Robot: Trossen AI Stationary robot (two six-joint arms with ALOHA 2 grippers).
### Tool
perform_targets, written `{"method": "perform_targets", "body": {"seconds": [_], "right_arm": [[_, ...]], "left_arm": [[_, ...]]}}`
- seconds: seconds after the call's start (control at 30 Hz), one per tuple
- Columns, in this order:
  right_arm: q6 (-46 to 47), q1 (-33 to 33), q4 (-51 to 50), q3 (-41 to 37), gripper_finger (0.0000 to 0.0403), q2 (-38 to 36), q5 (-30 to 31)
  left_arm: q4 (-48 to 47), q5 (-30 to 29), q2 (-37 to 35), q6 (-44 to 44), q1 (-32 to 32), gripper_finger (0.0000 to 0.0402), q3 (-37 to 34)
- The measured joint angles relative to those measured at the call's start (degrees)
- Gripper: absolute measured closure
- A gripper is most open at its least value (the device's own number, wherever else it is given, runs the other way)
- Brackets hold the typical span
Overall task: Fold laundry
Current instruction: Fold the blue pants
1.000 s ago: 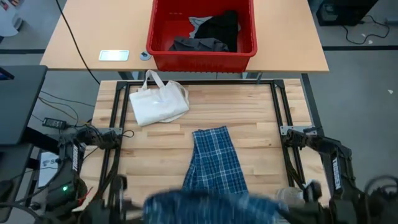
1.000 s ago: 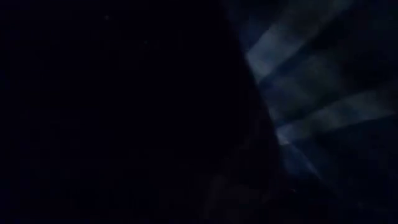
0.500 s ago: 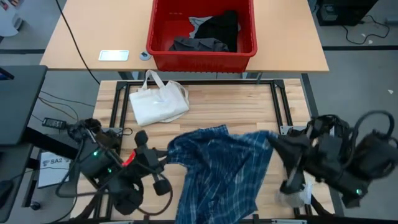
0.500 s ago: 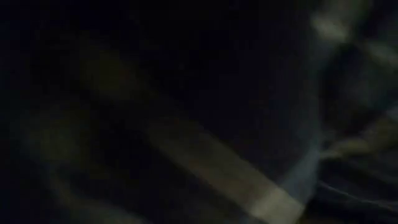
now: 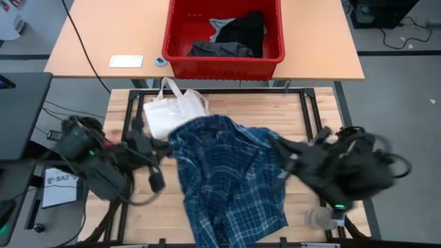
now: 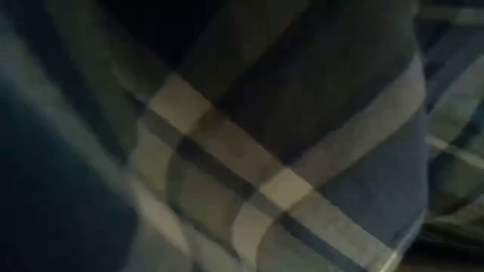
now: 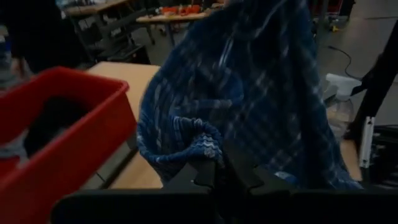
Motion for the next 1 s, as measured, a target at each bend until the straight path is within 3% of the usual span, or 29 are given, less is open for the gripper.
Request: {"method": "perform_targets", "body": {"seconds": [0.2,0.4,0.73,0.87,1.0], "right_arm": [[0.7,-8.2,-1.8,0.0,0.0394,5.4,-0.2],[13.6,-14.2,-2.1,0.0,0.0394,10.2,-3.7],[35.6,-12.6,-15.0,0.0,0.0394,14.1,-4.7],[39.7,-10.4,-19.8,0.0,0.0394,13.6,-10.2],[49.8,-9.1,-30.7,0.0,0.0394,11.0,-22.0]], "left_arm": [[-6.4,2.8,-5.7,2.0,3.3,0.0389,0.0],[-12.8,9.8,-7.2,0.4,7.8,0.0389,-0.5],[-13.0,17.5,-7.4,-2.7,8.0,0.0389,-8.9],[-12.9,21.7,-7.3,-4.7,7.8,0.0389,-11.7],[-7.6,24.1,-7.2,-3.3,5.5,0.0389,-12.5]]}}
